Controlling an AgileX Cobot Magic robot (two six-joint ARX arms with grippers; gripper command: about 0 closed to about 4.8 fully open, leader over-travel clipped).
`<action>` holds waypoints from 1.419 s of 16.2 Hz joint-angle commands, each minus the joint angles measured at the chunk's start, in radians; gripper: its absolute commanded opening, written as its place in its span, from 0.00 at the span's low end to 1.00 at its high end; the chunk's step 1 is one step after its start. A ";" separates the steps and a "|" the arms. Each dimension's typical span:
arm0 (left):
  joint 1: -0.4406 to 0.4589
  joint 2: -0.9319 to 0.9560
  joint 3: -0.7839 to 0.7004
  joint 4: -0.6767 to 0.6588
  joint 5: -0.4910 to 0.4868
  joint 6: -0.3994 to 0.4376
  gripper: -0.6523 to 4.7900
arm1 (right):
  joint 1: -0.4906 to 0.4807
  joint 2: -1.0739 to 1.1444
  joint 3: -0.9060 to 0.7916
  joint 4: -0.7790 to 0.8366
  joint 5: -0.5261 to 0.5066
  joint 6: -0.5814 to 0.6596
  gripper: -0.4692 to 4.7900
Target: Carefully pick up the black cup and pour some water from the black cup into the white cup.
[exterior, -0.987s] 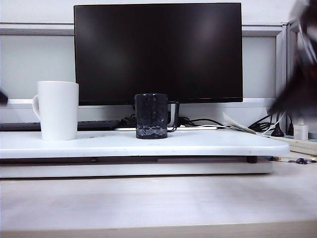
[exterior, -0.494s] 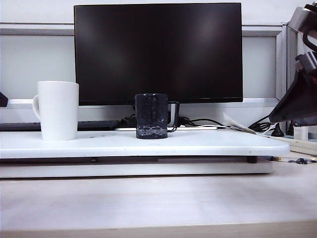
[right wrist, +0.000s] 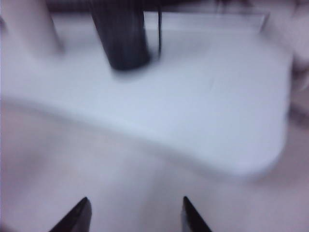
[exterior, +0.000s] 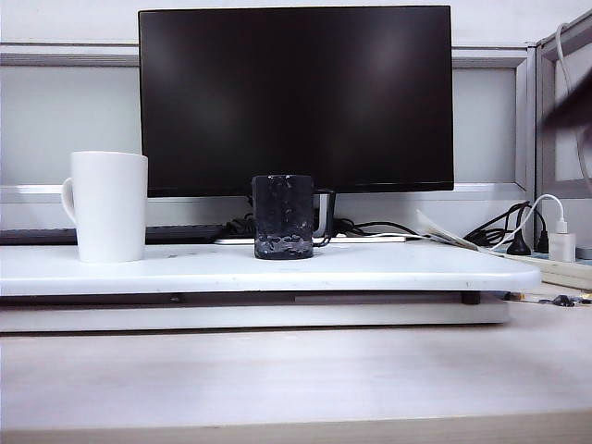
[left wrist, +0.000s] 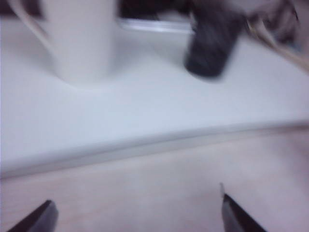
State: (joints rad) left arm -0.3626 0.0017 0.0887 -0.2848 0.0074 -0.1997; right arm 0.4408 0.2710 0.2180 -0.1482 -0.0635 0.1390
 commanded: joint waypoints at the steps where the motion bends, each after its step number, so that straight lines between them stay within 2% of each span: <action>1: 0.130 0.002 -0.005 0.021 0.014 0.003 1.00 | -0.088 -0.121 0.005 0.018 -0.003 0.002 0.55; 5: 0.249 0.001 -0.067 0.076 0.014 0.006 1.00 | -0.233 -0.274 -0.024 0.027 -0.002 0.002 0.55; 7: 0.283 0.002 -0.073 0.116 0.016 0.005 1.00 | -0.298 -0.268 -0.047 0.052 -0.003 0.002 0.55; 10: 0.333 0.002 -0.079 0.105 0.015 0.005 1.00 | -0.351 -0.268 -0.145 0.121 -0.002 0.002 0.55; 12: 0.359 0.002 -0.079 0.105 0.013 0.005 1.00 | -0.351 -0.268 -0.215 0.120 0.000 0.000 0.55; 14: 0.357 0.002 -0.079 0.105 0.013 0.005 1.00 | -0.346 -0.269 -0.213 -0.042 0.001 -0.002 0.55; 17: 0.357 0.002 -0.079 0.105 0.015 0.005 1.00 | -0.349 -0.269 -0.213 0.030 0.028 -0.003 0.55; 23: 0.357 0.002 -0.079 0.110 0.015 0.006 1.00 | -0.348 -0.269 -0.213 0.040 0.027 -0.003 0.55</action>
State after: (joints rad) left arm -0.0036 0.0036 0.0139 -0.1722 0.0185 -0.1989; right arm 0.0929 0.0029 0.0116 -0.1249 -0.0387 0.1375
